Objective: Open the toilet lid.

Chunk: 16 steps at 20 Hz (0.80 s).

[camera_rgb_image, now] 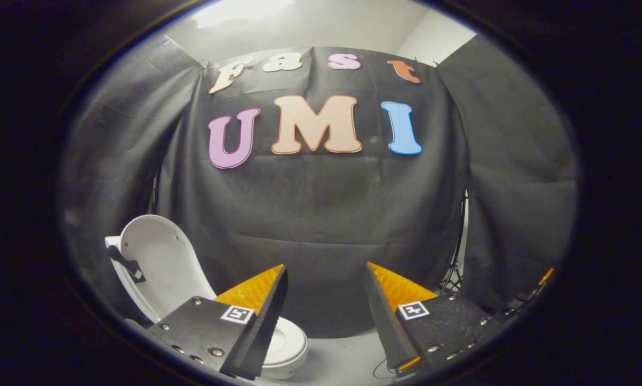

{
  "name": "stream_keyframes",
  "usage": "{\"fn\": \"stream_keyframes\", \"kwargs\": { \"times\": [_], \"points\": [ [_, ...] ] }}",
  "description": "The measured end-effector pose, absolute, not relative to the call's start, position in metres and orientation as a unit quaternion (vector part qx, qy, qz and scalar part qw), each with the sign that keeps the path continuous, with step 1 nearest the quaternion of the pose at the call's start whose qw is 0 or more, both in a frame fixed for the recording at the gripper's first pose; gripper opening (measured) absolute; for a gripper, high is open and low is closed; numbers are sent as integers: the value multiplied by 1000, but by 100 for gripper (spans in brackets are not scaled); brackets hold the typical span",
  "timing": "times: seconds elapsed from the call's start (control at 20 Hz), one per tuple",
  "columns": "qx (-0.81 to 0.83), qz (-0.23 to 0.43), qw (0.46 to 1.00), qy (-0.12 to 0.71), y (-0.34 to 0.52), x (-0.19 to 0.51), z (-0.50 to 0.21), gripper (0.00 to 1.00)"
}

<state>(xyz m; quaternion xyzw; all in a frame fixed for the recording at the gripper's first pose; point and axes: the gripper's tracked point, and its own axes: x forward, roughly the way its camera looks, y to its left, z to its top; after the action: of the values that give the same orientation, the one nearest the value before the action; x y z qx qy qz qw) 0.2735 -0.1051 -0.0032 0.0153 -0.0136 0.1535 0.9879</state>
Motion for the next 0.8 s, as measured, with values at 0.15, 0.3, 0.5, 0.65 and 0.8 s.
{"fn": "stream_keyframes", "kwargs": {
  "times": [0.15,0.3,0.5,0.65,0.8],
  "points": [
    [12,153,988,1,-106,274,-13,83],
    [11,155,988,10,-106,273,-18,83],
    [11,156,988,17,-110,273,-24,83],
    [8,154,988,22,-114,269,-27,83],
    [-5,166,986,20,-114,265,-26,83]
  ]
}}
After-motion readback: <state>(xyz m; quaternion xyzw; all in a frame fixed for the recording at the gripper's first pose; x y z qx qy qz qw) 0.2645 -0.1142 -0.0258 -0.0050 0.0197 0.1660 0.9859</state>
